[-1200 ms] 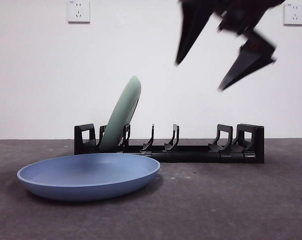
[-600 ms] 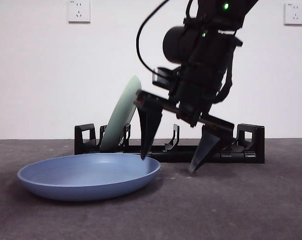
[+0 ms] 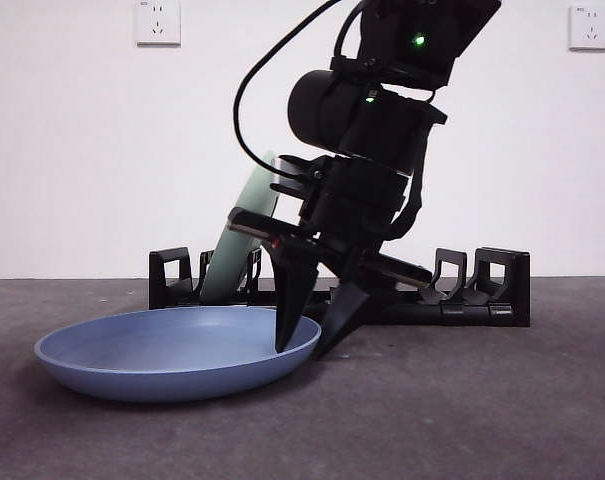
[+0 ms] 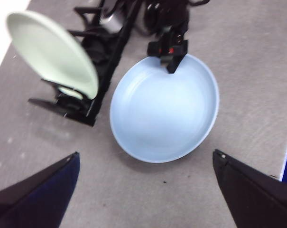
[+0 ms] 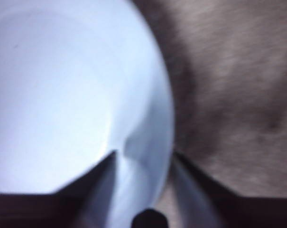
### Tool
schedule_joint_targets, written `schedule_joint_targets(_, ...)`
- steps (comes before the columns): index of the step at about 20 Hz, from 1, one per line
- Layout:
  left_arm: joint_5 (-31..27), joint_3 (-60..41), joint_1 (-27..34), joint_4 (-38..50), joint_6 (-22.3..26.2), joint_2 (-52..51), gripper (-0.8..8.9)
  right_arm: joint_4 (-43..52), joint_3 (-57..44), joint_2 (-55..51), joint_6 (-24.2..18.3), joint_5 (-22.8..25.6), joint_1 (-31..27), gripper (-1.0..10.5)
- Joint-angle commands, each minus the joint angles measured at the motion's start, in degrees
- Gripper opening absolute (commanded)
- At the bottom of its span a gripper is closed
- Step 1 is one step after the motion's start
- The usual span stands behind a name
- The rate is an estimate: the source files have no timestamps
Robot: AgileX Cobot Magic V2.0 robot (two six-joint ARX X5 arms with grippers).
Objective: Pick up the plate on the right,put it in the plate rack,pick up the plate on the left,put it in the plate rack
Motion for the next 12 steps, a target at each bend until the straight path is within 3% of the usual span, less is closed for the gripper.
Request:
schedule_joint_targets(1,-0.2,-0.1,-1.0,0.0,0.3,0.5,4.72,0.9,-0.5,1.0,0.6,0.1,0.2,-0.1)
schedule_joint_targets(6,-0.2,-0.1,-3.7,0.0,2.0,1.6,4.72,-0.2,0.5,-1.7,0.4,0.0,0.1,-0.1)
schedule_joint_targets(12,-6.3,-0.1,-11.4,-0.4,8.4,3.8,4.72,-14.1,10.6,-9.7,-4.3,0.1,-1.2,-0.1)
